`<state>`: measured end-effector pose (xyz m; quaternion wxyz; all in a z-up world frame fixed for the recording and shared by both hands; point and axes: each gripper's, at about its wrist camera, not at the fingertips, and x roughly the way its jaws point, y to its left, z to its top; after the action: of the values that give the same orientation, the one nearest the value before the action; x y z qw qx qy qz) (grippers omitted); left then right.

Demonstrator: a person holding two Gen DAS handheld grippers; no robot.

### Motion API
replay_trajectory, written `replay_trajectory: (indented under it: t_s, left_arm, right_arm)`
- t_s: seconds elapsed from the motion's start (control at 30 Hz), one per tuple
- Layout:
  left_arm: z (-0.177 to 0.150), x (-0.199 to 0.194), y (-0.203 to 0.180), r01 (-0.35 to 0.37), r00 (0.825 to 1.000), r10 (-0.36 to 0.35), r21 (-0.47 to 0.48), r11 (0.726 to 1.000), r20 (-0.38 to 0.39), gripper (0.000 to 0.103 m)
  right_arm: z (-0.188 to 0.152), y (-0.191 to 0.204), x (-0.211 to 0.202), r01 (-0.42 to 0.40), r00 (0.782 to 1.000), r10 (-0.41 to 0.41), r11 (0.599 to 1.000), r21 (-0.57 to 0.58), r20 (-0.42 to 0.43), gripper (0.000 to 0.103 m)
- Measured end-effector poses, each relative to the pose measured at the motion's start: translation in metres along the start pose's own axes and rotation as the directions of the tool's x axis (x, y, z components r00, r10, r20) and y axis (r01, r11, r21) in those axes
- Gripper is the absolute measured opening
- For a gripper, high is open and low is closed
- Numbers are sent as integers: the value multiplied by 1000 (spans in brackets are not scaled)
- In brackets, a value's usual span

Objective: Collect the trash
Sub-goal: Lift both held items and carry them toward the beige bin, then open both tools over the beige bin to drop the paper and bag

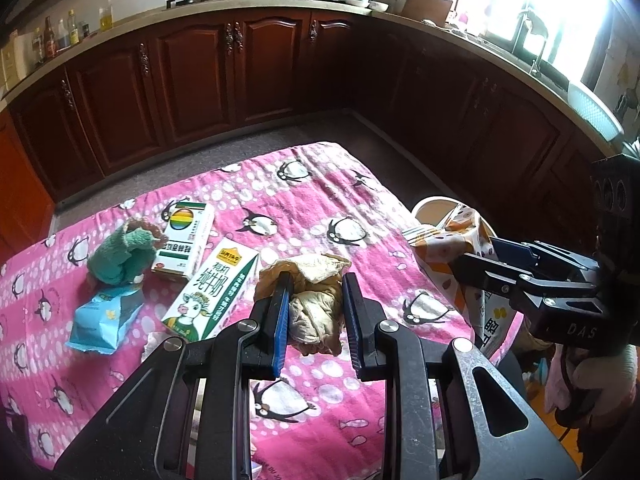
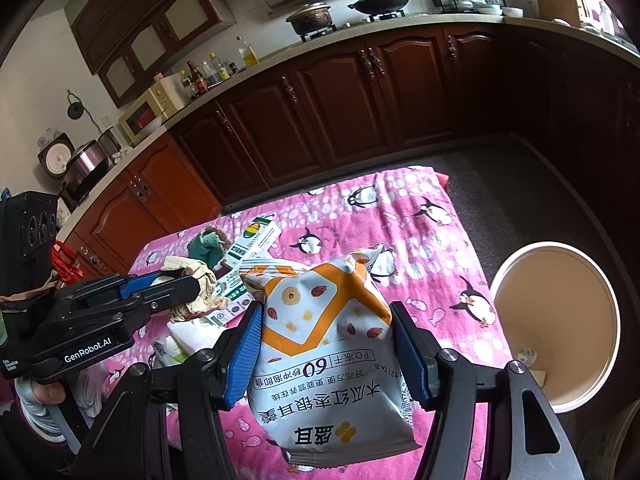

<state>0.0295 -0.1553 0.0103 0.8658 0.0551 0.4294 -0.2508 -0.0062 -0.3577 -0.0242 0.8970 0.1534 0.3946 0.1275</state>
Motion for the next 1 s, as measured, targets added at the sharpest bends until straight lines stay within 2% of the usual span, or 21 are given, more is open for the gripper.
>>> replay_trajectory:
  t_s: [0.47, 1.0]
  left_arm:
    - [11, 18, -33, 38, 999, -37, 48, 998, -23, 22]
    - [33, 66, -84, 107, 992, -99, 97, 990, -76, 22]
  right_arm:
    - [-1, -36, -13, 38, 999, -39, 997, 62, 14, 60]
    - [-7, -110, -30, 137, 990, -142, 973, 184, 16, 60]
